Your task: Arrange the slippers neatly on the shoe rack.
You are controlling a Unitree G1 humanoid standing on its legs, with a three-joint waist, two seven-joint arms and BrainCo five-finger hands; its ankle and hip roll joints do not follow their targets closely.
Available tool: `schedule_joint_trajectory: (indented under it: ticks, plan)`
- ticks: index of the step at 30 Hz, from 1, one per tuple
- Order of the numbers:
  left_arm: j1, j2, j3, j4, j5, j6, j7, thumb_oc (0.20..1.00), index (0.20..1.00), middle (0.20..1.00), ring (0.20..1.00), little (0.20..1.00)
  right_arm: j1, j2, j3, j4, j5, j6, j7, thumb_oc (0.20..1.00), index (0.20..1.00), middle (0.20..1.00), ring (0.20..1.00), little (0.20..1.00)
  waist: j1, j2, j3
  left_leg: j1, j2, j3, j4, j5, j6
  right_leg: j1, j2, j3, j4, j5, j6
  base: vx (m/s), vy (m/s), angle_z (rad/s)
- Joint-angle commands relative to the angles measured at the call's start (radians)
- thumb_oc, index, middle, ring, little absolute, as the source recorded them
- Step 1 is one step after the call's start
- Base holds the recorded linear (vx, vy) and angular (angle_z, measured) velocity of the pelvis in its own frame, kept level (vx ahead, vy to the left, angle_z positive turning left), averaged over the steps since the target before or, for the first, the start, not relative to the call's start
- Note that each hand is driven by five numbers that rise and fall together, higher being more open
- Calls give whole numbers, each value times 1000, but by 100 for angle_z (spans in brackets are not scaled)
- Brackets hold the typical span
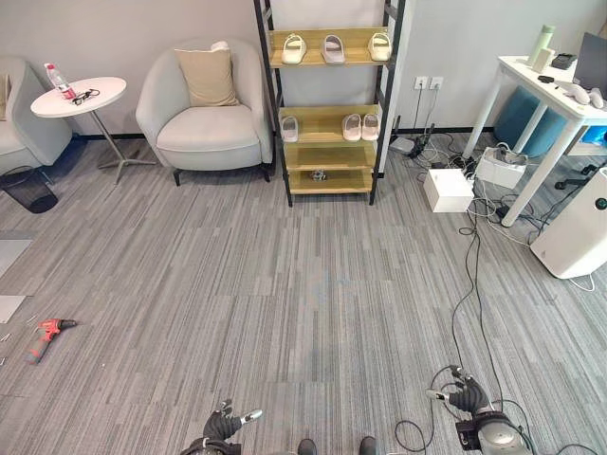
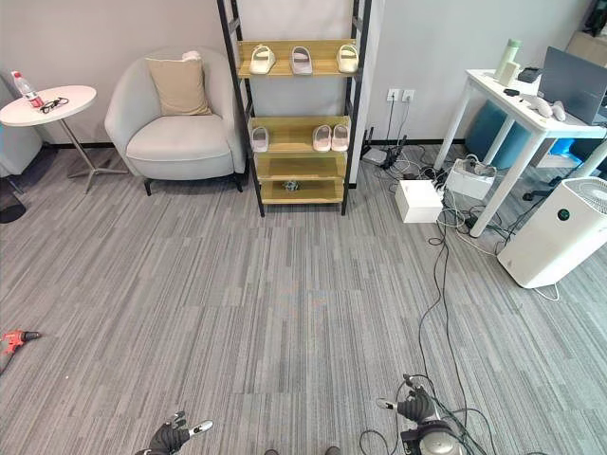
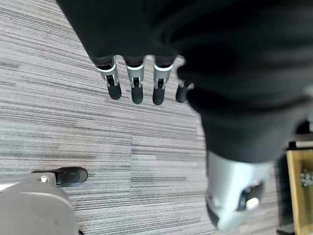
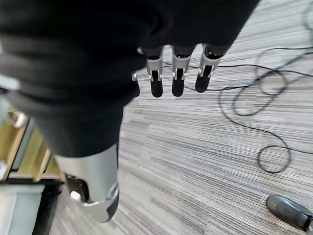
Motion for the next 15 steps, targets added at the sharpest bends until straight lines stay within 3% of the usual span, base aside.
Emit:
schedule_joint_trajectory:
  ticks: [1, 15]
  plan:
    - [-85, -4, 8, 40, 35, -24, 17, 1000, 1000, 1000, 1000, 1000, -36, -29, 19, -22, 27, -38, -16, 1000, 1000, 1000, 1000, 1000, -1, -33, -8, 20, 41, -16, -1, -61, -57, 53, -75, 8, 1, -110, 94, 0, 0, 0]
    - [-67, -2, -19, -76, -18, -29, 16, 1000, 1000, 1000, 1000, 1000, -19, 22, 16, 44, 158, -36, 19, 1000, 1000, 1000, 1000, 1000, -7, -28, -10, 17, 40, -16, -1, -59, -59, 51, -78, 3, 1, -110, 93, 0, 0, 0]
